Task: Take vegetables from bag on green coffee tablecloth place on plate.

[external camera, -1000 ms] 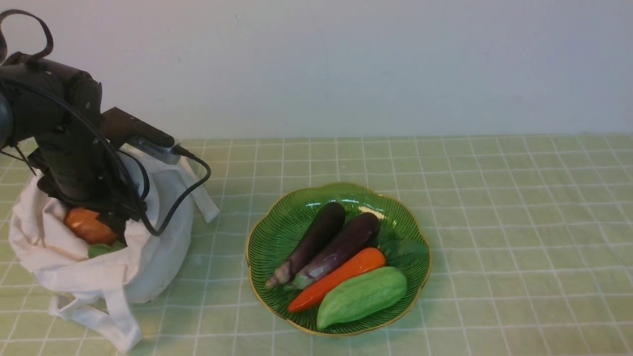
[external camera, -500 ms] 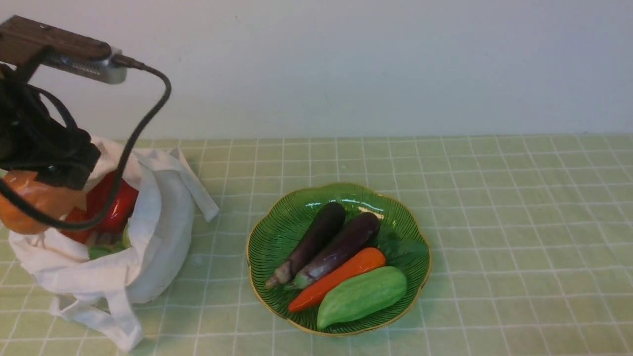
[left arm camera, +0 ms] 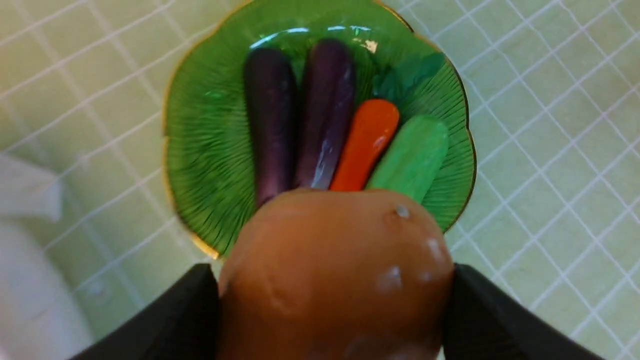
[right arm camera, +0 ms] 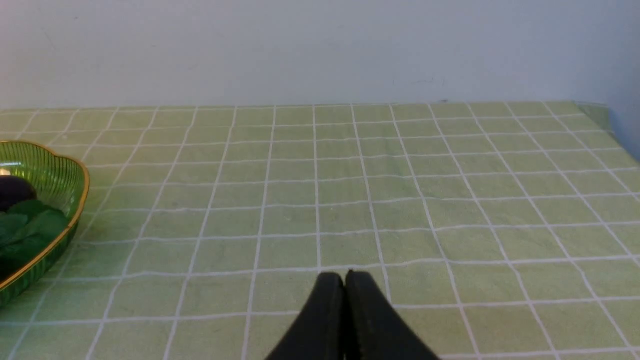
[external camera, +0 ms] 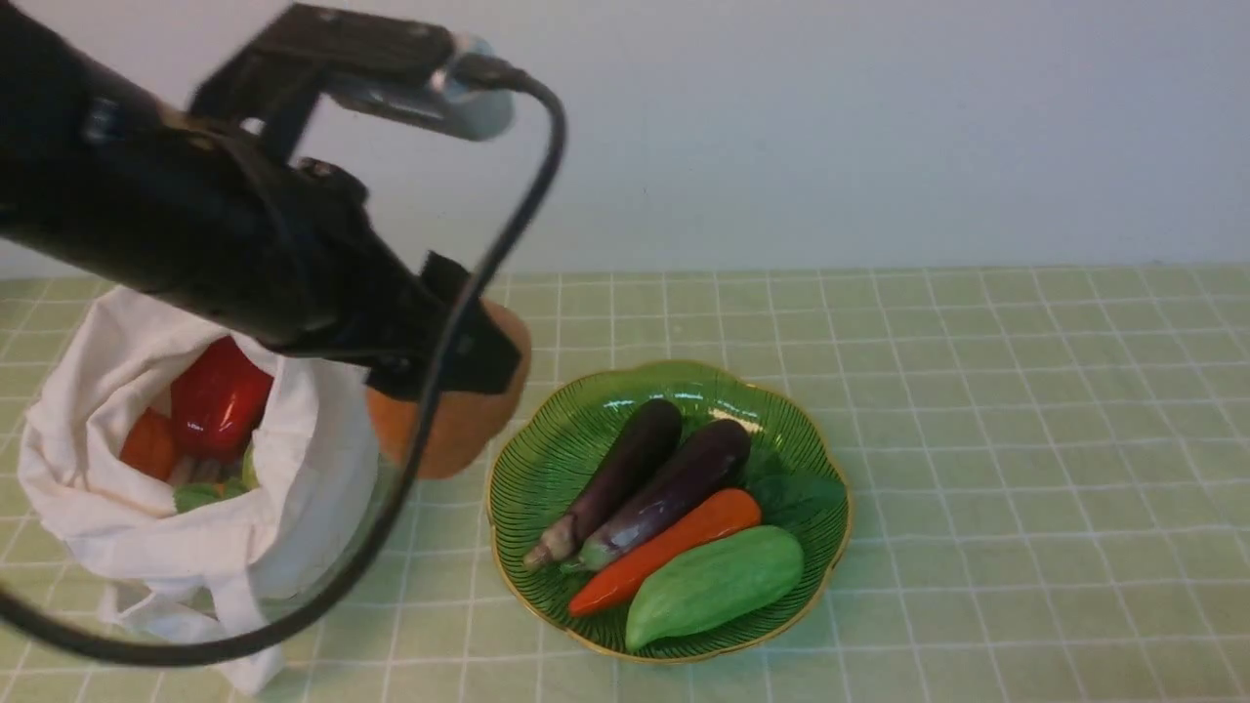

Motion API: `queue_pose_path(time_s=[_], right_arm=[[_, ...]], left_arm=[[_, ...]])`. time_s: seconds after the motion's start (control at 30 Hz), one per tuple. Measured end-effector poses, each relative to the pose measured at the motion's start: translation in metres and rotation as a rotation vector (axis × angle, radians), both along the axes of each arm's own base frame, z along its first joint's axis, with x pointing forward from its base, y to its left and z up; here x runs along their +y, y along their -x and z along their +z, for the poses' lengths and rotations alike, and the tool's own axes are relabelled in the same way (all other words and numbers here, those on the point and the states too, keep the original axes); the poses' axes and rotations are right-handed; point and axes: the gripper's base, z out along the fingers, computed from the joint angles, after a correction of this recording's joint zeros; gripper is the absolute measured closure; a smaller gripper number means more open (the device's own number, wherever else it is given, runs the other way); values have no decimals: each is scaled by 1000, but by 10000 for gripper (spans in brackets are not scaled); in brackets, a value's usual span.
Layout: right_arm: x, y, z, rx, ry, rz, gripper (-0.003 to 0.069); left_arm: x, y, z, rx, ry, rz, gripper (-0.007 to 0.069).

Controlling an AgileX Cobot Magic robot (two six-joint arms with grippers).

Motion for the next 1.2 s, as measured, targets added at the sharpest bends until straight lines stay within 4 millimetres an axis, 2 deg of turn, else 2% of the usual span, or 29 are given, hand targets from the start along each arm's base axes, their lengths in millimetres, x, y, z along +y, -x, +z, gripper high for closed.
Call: queue_pose_path(time_s=[0.1,0.17,0.2,0.27,0.4,0.53,0.6,0.7,0.8,0.97,1.03,1.07,1.1,1.2], right_arm=[[0,0,0,0,0,0,675],[0,0,0,0,0,0,675],[0,0,0,0,0,0,675],[0,0,0,0,0,0,675],[0,0,0,0,0,0,675],[0,0,0,0,0,0,675],[0,0,0,0,0,0,675],[0,0,0,0,0,0,675],[0,0,0,0,0,0,675],[0,0,0,0,0,0,675],[0,0,0,0,0,0,675],[0,0,0,0,0,0,675],[0,0,0,0,0,0,675],[0,0,0,0,0,0,675]], left_arm=[[-22,-28,-33,-4,-12,6,115],[-26,-38,-44,-11,-19,17,115],[-32,-51,-61,-23,-30,34,115],[-37,-66,-81,-37,-39,56,115],[-41,-83,-111,-47,-69,76,115],[-42,-89,-126,-36,-95,74,108],[-42,-90,-130,-29,-101,72,80],[-43,-91,-131,-34,-101,74,26],[-43,-92,-128,-35,-99,72,5],[-45,-90,-112,8,-103,44,1],[-43,-90,-97,19,-97,49,22],[-39,-89,-79,17,-87,73,55],[-38,-89,-76,12,-89,72,62],[-18,-82,-29,-51,-85,171,227]])
